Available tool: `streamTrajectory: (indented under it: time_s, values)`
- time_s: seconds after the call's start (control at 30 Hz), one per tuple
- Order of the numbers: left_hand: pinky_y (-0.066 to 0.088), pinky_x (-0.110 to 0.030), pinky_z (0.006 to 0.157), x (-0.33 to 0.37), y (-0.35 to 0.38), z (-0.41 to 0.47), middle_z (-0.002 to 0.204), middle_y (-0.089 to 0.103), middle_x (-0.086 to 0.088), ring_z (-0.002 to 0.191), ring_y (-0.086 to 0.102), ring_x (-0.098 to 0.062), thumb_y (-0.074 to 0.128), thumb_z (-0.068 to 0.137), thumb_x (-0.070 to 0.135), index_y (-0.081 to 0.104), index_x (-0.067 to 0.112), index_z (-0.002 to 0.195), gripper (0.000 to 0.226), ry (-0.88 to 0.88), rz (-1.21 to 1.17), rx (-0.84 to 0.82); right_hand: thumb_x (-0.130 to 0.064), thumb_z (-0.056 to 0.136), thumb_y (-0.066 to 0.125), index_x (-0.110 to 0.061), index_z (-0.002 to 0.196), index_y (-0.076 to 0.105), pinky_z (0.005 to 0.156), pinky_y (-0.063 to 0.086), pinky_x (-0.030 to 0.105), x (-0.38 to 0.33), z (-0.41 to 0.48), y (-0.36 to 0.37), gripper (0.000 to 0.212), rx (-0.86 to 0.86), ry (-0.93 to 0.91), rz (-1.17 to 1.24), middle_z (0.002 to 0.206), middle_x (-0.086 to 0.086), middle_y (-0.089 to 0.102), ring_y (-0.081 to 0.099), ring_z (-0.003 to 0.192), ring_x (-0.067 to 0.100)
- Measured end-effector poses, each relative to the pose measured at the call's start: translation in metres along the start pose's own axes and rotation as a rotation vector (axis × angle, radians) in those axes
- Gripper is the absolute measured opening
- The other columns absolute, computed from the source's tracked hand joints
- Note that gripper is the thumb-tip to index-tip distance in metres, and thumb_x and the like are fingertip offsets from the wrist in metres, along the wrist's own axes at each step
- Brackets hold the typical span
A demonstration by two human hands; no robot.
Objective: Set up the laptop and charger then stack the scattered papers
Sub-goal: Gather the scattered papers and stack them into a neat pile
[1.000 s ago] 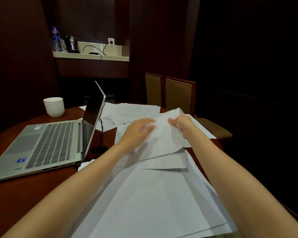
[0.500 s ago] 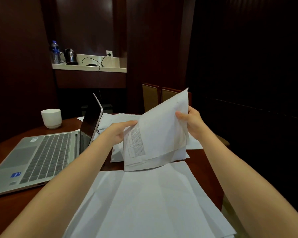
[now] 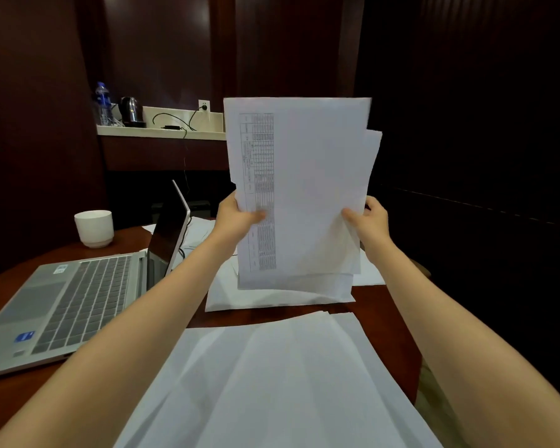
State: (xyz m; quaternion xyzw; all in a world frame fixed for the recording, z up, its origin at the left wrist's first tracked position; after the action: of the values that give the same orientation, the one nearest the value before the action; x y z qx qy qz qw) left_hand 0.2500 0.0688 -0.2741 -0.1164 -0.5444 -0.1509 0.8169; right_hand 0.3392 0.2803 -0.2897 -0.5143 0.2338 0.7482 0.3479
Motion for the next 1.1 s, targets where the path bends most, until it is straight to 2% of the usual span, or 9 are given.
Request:
streamTrajectory:
  time_s: [0.2, 0.4, 0.6, 0.67, 0.73, 0.8, 0.93, 1.03, 1.1]
  values:
    - [0.037, -0.025, 0.09, -0.008, -0.004, 0.004, 0.125, 0.054, 0.0, 0.109, 0.049, -0.012, 0.064, 0.084, 0.003, 0.041, 0.01, 0.133, 0.055, 0.016, -0.042, 0.122, -0.009, 0.093, 0.056, -0.005, 0.125, 0.047, 0.095, 0.048, 0.039, 0.011, -0.005, 0.011, 0.033, -0.023, -0.008, -0.03, 0.125, 0.013, 0.057, 0.056, 0.114, 0.029]
    - [0.035, -0.027, 0.091, -0.016, -0.006, 0.006, 0.133, 0.05, -0.002, 0.118, 0.047, -0.015, 0.054, 0.092, 0.006, 0.034, 0.013, 0.136, 0.049, -0.013, 0.027, 0.055, -0.011, 0.096, 0.049, -0.007, 0.125, 0.049, 0.094, 0.047, 0.038, 0.018, -0.008, 0.02, 0.029, -0.049, 0.005, -0.023, 0.125, 0.01, 0.057, 0.055, 0.116, 0.028]
    - [0.038, -0.03, 0.087, -0.012, -0.01, 0.011, 0.117, 0.05, 0.002, 0.103, 0.049, -0.012, 0.057, 0.09, 0.008, 0.018, 0.019, 0.145, 0.068, -0.032, -0.065, 0.069, -0.014, 0.094, 0.053, -0.012, 0.136, 0.034, 0.091, 0.046, 0.035, 0.014, -0.008, 0.025, 0.046, -0.059, 0.019, 0.032, 0.132, 0.008, 0.05, 0.052, 0.118, 0.026]
    - [0.039, -0.028, 0.089, -0.017, -0.008, 0.009, 0.118, 0.053, 0.002, 0.104, 0.05, -0.012, 0.06, 0.088, 0.009, 0.028, 0.016, 0.141, 0.062, -0.037, -0.019, 0.018, -0.017, 0.093, 0.055, -0.012, 0.137, 0.034, 0.091, 0.045, 0.034, 0.02, -0.011, 0.027, 0.049, -0.091, 0.052, 0.037, 0.132, 0.008, 0.049, 0.051, 0.119, 0.026]
    - [0.038, -0.026, 0.087, -0.018, -0.004, 0.003, 0.114, 0.054, 0.004, 0.102, 0.049, -0.011, 0.062, 0.087, 0.013, 0.045, 0.012, 0.131, 0.047, -0.024, 0.079, -0.036, -0.019, 0.093, 0.056, -0.012, 0.137, 0.035, 0.092, 0.044, 0.034, 0.022, -0.012, 0.027, 0.049, -0.12, 0.067, 0.039, 0.133, 0.007, 0.049, 0.05, 0.121, 0.026]
    - [0.039, -0.025, 0.084, -0.018, -0.002, 0.0, 0.109, 0.054, 0.005, 0.099, 0.05, -0.01, 0.061, 0.087, 0.015, 0.052, 0.009, 0.126, 0.04, -0.019, 0.095, -0.04, -0.019, 0.093, 0.056, -0.011, 0.135, 0.038, 0.098, 0.044, 0.038, 0.022, -0.011, 0.025, 0.047, -0.125, 0.058, 0.025, 0.134, 0.008, 0.049, 0.049, 0.122, 0.027]
    - [0.041, -0.025, 0.084, -0.018, -0.007, 0.003, 0.107, 0.058, 0.001, 0.097, 0.054, -0.014, 0.059, 0.089, 0.01, 0.057, 0.005, 0.124, 0.035, -0.016, -0.031, 0.124, -0.015, 0.09, 0.061, -0.011, 0.132, 0.041, 0.1, 0.045, 0.042, 0.026, -0.013, 0.019, 0.046, -0.12, 0.05, -0.038, 0.132, 0.01, 0.051, 0.052, 0.119, 0.028]
    - [0.043, -0.027, 0.087, -0.021, -0.013, 0.007, 0.11, 0.059, -0.002, 0.1, 0.055, -0.016, 0.059, 0.09, 0.01, 0.056, 0.004, 0.123, 0.033, -0.082, -0.191, 0.263, -0.017, 0.087, 0.065, -0.009, 0.13, 0.043, 0.094, 0.047, 0.037, 0.035, -0.016, 0.014, 0.048, -0.15, 0.057, -0.104, 0.13, 0.011, 0.053, 0.054, 0.115, 0.027]
    - [0.045, -0.033, 0.094, -0.026, -0.018, 0.012, 0.119, 0.06, -0.006, 0.109, 0.057, -0.022, 0.061, 0.089, 0.013, 0.055, 0.006, 0.122, 0.034, -0.144, -0.312, 0.307, -0.018, 0.086, 0.066, -0.007, 0.127, 0.047, 0.088, 0.047, 0.032, 0.041, -0.016, 0.008, 0.047, -0.112, 0.075, -0.109, 0.127, 0.011, 0.054, 0.054, 0.109, 0.024]
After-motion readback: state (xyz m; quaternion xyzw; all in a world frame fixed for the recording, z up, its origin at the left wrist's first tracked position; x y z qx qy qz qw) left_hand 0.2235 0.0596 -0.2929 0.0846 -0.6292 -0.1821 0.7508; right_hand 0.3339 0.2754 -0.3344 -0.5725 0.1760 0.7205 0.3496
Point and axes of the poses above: each hand's wrist, its own z-axis towards the middle knuckle, its own y-axis out of the palm, x = y × z, the point moved 3 cm from there along z, towards the middle knuckle
